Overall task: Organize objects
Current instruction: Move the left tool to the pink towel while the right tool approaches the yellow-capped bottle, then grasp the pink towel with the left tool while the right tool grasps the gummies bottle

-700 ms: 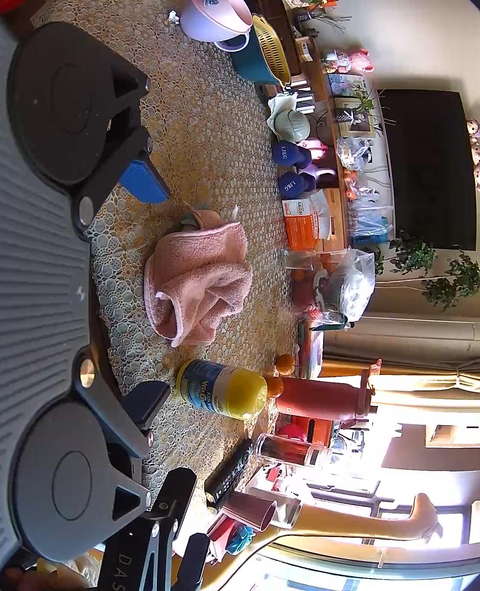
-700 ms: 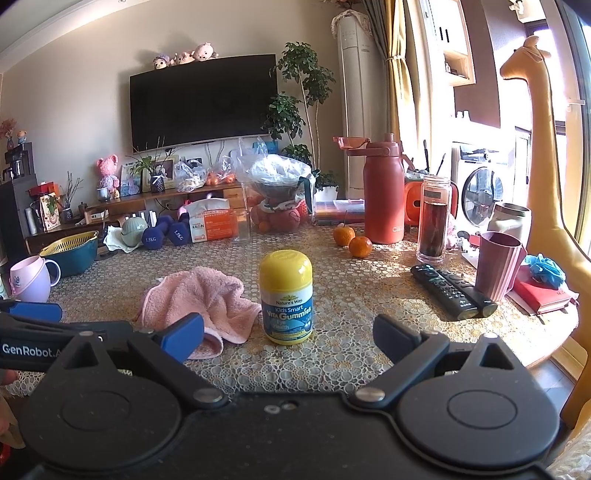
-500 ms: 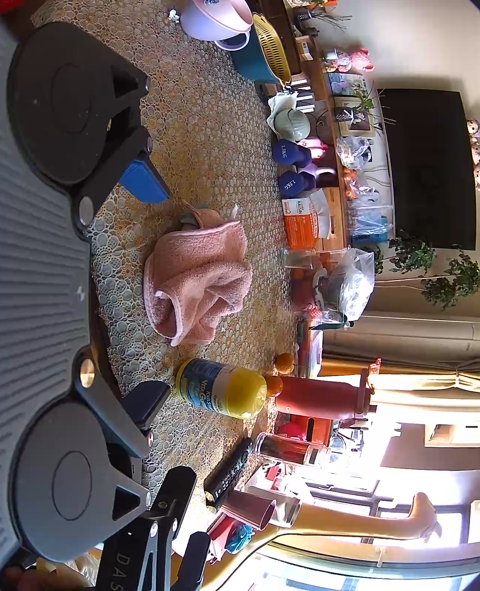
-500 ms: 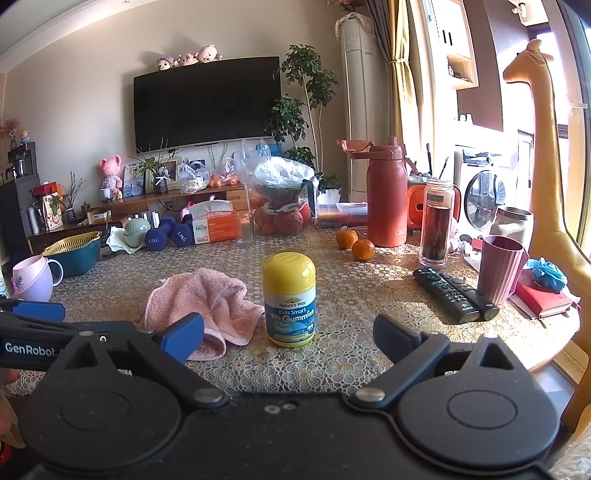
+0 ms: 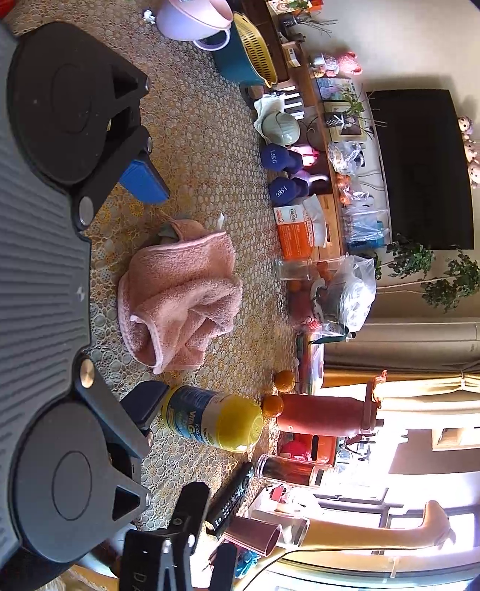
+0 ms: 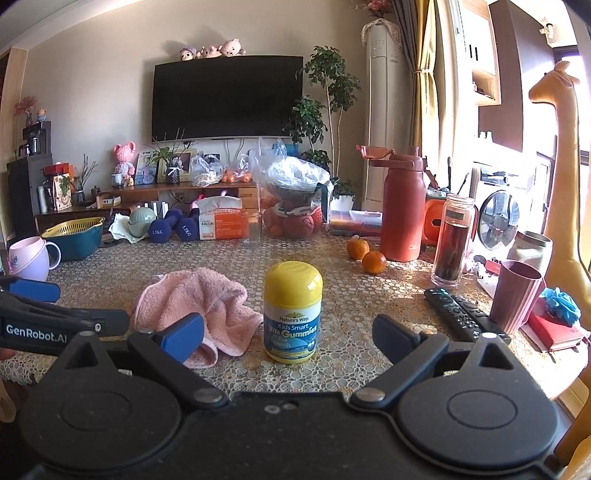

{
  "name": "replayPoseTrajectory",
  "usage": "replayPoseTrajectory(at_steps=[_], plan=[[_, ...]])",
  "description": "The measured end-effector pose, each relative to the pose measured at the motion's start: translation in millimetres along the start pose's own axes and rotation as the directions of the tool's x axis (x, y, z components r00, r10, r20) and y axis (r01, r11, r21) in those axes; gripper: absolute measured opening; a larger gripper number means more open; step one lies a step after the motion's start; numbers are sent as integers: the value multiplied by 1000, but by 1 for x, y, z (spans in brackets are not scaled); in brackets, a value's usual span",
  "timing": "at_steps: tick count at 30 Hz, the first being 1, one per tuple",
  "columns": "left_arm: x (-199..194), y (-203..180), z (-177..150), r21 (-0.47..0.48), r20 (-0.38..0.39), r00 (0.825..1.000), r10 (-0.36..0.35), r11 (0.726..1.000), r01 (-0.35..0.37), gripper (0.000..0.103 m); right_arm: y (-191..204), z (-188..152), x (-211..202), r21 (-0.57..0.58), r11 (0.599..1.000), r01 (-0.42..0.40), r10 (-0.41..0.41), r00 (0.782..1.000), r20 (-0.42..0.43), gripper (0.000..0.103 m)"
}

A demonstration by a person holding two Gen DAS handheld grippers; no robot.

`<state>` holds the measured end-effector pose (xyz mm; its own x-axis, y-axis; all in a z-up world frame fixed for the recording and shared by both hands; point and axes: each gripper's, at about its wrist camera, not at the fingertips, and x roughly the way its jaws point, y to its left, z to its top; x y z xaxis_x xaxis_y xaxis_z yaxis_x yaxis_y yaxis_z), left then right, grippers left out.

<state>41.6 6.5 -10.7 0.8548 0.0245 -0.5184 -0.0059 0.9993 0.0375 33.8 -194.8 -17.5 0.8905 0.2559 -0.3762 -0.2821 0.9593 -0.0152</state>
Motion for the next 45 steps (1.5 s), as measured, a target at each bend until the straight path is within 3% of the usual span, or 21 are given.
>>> replayPoseTrajectory(at_steps=[7,11,18,23,27,33,35,39,45], plan=[[55,3,20,47,-27,999,-19,999,20,103,-23,25,49,35,999,-17,18,999,-45,97],[95,11,32,22,-93,995,-43,999,45,103,-24,33,76,14,999,-48,49,995,-85,97],[164,36,35,-76,-263,960,-98,994,81,103,-15,41,105,-53,996,-66,60,992,-115,96],[178,29,30,1,-254,966,-52,999,53,103,-13,39,120,-74,993,-88,76,986,-145,96],[188,14,20,130,-250,967,39,991,-6,103,-13,37,129,-84,993,-89,74,983,-170,96],[189,16,20,118,-235,971,47,993,-20,103,-13,35,134,-91,992,-88,70,980,-187,94],[187,15,20,118,-222,973,57,993,-32,97,-13,35,135,-95,992,-88,68,979,-192,91],[184,12,21,131,-203,977,71,990,-44,82,-15,34,137,-77,991,-107,87,972,-220,72],[179,12,23,134,-188,979,82,989,-57,66,-12,38,131,-113,986,-119,92,971,-221,62]])
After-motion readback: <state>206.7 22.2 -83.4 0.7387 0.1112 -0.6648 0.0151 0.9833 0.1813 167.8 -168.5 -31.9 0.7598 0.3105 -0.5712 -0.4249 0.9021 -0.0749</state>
